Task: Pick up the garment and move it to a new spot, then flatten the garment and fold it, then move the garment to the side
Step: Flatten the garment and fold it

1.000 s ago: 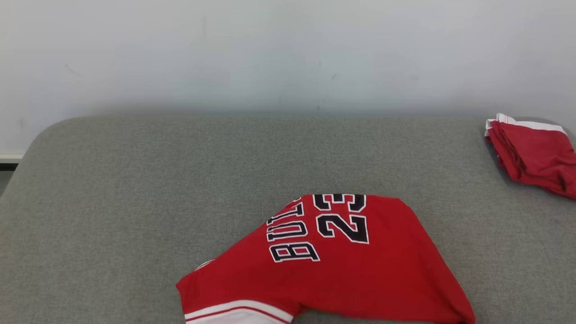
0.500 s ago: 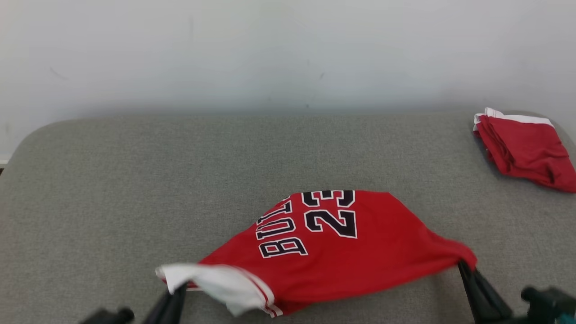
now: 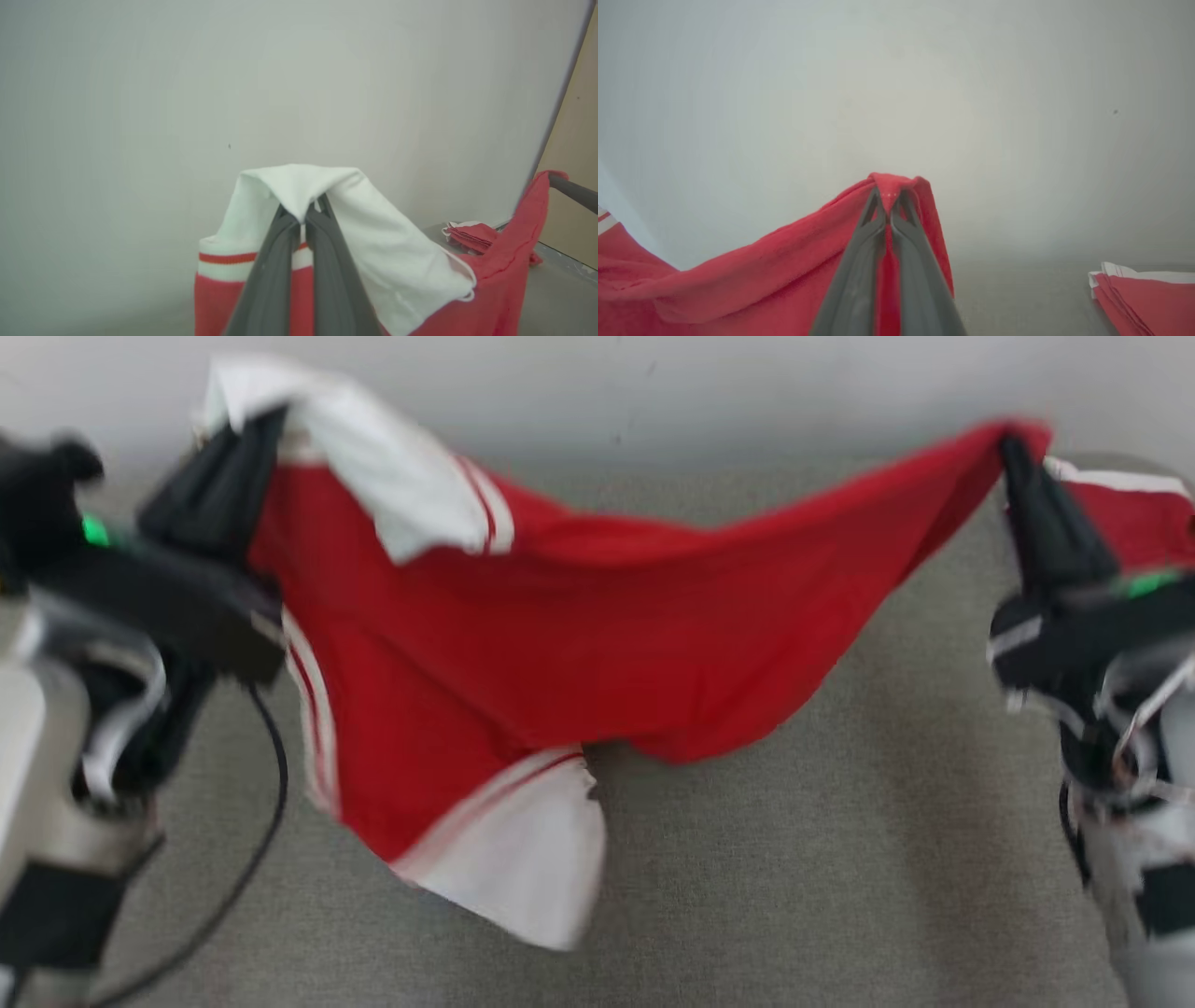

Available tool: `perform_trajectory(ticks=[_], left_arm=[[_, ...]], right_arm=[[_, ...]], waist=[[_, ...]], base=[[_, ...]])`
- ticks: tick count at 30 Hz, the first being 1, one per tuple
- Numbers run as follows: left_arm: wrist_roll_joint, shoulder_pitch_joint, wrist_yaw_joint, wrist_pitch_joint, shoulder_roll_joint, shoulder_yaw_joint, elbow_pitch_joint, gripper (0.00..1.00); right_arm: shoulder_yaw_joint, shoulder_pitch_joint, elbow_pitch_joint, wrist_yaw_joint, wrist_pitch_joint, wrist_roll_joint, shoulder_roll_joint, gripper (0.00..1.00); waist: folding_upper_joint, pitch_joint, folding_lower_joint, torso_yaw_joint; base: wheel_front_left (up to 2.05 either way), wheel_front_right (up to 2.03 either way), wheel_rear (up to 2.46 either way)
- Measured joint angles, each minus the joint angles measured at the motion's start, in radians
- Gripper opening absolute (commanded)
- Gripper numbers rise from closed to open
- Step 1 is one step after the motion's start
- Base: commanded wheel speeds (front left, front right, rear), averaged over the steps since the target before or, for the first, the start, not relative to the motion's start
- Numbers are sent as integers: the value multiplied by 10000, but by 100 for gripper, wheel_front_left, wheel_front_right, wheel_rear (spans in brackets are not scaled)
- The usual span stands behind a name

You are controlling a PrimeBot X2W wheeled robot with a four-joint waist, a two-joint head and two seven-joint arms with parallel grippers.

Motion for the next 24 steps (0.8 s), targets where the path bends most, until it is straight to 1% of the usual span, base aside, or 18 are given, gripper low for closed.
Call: perform_trajectory(ticks=[4,8,10,13,19,24], left_arm=[[-259,-2620,-2,255,138,-602,1187,0],[-631,-5066,0,339,307,-1051,2422,0],[-744,-6103,0,326,311,-1250,3010,0],[-888,-7459,-2,324,336,-1572,3904,0],[-1143,-9843,0,-6,543,-1998,5411,0],[-1532,-11129,0,-161,539,-2685,5902,0]], right_arm=[[6,-2564,700,0,453,-35,134,0],[44,-4959,1708,0,658,-71,353,0],[-23,-6054,2347,0,717,-73,385,0],[176,-7463,3049,0,719,-240,374,0],[332,-9836,4629,0,477,-362,412,0],[583,-10949,5833,0,236,-343,332,0]], waist=[[0,679,1,-62],[0,1377,2,-151],[0,1720,2,-201],[1,2216,2,-274],[1,3090,2,-444],[1,3614,0,-576]], base=[[0,0,0],[0,0,0],[0,0,0],[0,0,0],[0,0,0],[0,0,0]])
